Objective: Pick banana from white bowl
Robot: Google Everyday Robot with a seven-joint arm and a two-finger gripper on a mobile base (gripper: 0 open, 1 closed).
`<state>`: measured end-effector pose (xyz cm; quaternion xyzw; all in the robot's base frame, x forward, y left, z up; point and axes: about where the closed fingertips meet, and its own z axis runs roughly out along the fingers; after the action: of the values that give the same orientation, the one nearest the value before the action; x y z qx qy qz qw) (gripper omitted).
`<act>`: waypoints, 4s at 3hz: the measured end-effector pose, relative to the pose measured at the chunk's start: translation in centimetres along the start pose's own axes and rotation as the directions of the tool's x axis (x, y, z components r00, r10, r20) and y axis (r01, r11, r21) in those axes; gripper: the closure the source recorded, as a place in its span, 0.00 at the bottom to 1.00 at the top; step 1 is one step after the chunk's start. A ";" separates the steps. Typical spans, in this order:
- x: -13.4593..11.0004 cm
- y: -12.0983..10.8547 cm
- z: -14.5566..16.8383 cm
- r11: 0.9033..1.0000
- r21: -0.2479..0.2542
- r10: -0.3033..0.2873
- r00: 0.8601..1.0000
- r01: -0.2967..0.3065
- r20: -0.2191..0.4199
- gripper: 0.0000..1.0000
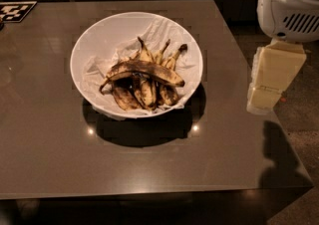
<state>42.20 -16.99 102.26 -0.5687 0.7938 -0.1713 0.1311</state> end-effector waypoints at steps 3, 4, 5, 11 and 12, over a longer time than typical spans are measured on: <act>-5.3 -0.8 -1.4 0.999 0.053 0.012 1.000 -0.011 -0.009 0.00; -6.5 -0.5 -2.4 0.997 0.074 -0.005 1.000 0.003 0.027 0.00; -6.7 -0.5 -2.4 0.997 0.074 -0.011 1.000 0.008 0.028 0.00; -22.7 2.1 7.9 0.941 -0.145 -0.304 0.952 0.307 0.045 0.41; -23.1 1.5 10.1 0.940 -0.176 -0.292 0.956 0.292 0.028 0.41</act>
Offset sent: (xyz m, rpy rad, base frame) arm 0.0209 0.0281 -0.0235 -0.0610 0.1214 -0.1017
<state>52.34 4.07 92.81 -0.6896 0.7126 -0.1169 0.0536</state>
